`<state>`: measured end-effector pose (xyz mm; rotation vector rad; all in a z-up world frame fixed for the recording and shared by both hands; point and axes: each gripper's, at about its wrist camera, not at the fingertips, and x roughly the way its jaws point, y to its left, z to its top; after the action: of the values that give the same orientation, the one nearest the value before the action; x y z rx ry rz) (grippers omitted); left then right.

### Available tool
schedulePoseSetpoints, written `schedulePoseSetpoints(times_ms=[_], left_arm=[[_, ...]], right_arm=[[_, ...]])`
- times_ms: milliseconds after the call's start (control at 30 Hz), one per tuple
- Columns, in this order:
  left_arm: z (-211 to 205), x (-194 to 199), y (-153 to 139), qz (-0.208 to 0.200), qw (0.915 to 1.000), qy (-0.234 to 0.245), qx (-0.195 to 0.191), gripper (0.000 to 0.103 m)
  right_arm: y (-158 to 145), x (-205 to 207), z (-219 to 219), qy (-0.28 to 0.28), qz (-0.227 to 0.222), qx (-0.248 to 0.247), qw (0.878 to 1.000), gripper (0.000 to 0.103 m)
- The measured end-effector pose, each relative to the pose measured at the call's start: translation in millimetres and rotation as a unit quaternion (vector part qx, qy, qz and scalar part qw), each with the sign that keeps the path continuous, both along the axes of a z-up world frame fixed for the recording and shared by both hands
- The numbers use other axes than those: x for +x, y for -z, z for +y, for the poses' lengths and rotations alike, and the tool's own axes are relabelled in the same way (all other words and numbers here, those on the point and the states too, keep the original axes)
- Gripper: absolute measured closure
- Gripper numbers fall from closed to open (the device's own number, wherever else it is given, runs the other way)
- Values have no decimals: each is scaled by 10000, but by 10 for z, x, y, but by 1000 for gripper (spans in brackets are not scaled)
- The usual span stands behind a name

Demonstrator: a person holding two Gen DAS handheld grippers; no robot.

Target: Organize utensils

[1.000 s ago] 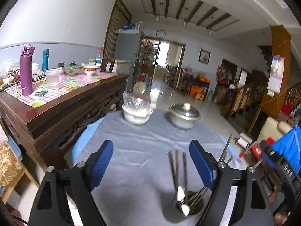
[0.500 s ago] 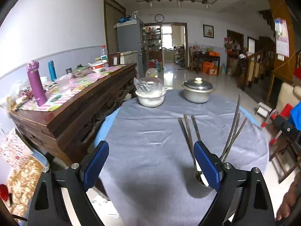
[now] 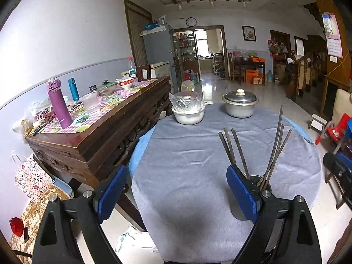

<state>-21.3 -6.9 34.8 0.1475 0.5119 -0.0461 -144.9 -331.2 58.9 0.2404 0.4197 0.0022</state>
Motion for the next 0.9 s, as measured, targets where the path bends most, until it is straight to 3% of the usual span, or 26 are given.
schedulePoseSetpoints(times_ms=[900], left_arm=[[98, -417, 19, 156, 9997, -154, 53, 11]], right_arm=[[146, -475, 170, 107, 736, 90, 9972, 30]])
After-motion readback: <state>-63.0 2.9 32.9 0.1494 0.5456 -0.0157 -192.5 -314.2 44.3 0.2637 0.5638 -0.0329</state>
